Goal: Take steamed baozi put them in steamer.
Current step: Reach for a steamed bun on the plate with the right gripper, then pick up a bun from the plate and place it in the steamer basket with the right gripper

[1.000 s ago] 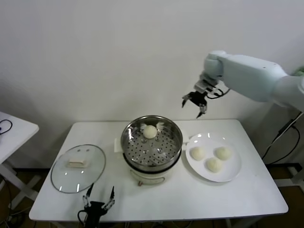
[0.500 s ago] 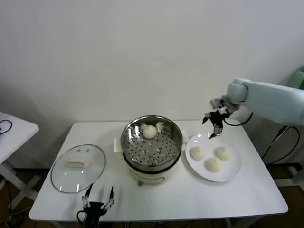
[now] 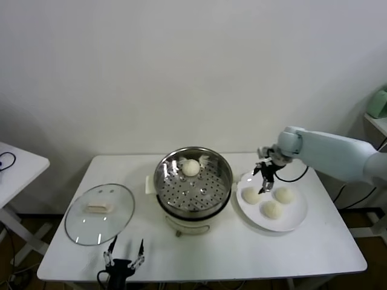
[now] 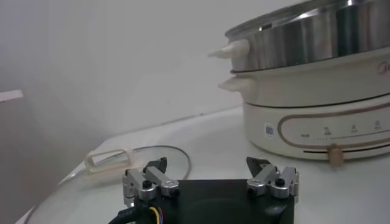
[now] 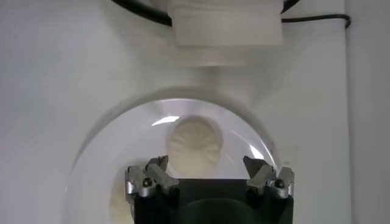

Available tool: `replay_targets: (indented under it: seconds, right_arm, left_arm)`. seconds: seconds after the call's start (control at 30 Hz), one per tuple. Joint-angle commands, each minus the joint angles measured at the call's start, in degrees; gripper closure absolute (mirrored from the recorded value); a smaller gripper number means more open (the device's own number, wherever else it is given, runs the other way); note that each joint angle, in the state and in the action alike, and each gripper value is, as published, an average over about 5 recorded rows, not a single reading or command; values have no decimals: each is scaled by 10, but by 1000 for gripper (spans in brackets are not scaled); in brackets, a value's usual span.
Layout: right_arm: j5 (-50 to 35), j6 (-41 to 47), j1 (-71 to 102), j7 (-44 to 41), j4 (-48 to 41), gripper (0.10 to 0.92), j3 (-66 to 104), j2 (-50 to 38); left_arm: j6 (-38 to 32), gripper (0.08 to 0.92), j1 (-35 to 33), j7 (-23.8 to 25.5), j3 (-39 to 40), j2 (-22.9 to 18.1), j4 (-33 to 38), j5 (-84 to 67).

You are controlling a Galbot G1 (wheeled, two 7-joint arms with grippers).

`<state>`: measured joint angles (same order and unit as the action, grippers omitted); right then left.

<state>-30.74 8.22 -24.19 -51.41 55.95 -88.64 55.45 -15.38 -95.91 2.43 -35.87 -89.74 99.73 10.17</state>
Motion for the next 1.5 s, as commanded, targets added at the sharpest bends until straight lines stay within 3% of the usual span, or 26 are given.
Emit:
replay_targets:
  seconds: [0.03,0.63,1.0,1.5]
  right_arm:
    - [35,21,55,11,-14,203,31,9]
    - [77,9,65,10,-47,211,42,36]
    - [78,1,45,-5,-29,382,38,27]
    - [-98,-31,-313,-95,134,406,-161,-29]
  left_arm:
    - [-1,177,-1,0,0,1,-3,3]
    - [-3,177,5,-2,-1,4,-10,3]
    - [-5,177,7,-3,0,4,-11,4]
    - [-5,177,0,-4,-1,6,-4,9]
